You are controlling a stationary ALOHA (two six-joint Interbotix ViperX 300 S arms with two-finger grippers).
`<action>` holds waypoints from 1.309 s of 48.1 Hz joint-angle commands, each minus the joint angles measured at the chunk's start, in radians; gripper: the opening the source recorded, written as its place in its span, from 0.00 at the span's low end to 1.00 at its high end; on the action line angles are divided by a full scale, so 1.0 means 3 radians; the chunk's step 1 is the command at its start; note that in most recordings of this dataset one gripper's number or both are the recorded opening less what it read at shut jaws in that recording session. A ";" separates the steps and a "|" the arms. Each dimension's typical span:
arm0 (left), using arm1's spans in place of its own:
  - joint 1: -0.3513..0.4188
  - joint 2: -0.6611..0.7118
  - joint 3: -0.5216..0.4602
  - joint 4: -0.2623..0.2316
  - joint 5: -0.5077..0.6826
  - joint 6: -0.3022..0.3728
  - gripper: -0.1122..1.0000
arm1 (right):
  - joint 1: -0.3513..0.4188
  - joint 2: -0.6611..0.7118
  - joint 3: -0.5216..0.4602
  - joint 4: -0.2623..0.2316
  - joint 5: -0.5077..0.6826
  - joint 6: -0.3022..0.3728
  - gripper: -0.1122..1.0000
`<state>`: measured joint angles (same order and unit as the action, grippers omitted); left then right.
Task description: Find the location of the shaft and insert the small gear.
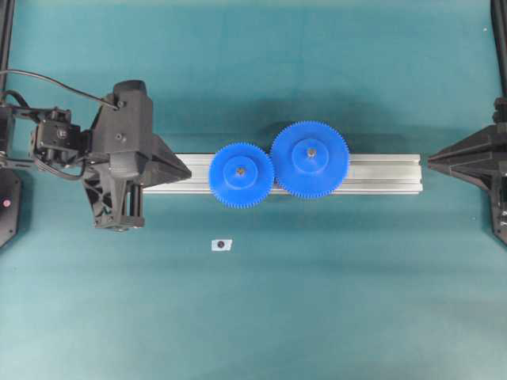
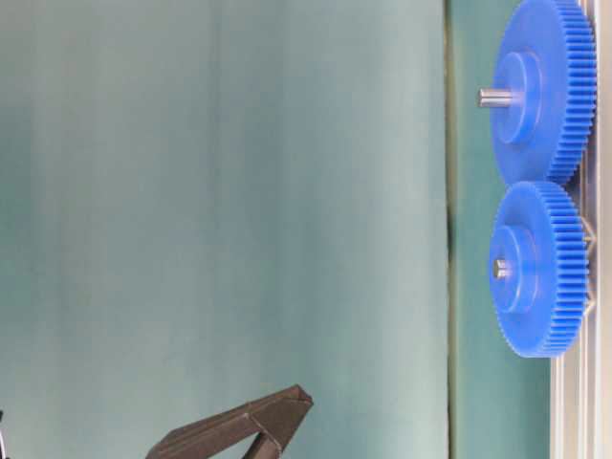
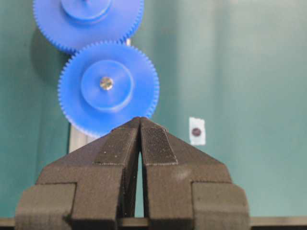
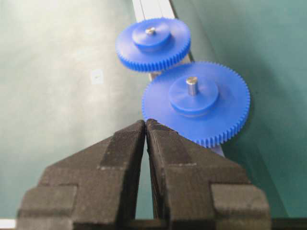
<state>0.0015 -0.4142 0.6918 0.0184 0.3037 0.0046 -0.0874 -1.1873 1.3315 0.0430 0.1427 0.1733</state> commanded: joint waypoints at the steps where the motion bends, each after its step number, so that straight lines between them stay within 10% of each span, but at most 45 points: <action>1: -0.0010 -0.0046 -0.0020 0.0010 -0.0061 0.0010 0.11 | 0.0000 0.0005 -0.0041 -0.0005 -0.0026 0.0005 0.24; 63: -0.0031 -0.0015 0.0041 0.0010 -0.0286 -0.0051 0.11 | 0.0312 -0.0194 -0.0020 -0.0077 0.0123 -0.0031 0.24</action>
<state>-0.0031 -0.4157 0.7317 0.0184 0.2270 -0.0061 -0.0061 -1.2533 1.3346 0.0261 0.1810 0.1703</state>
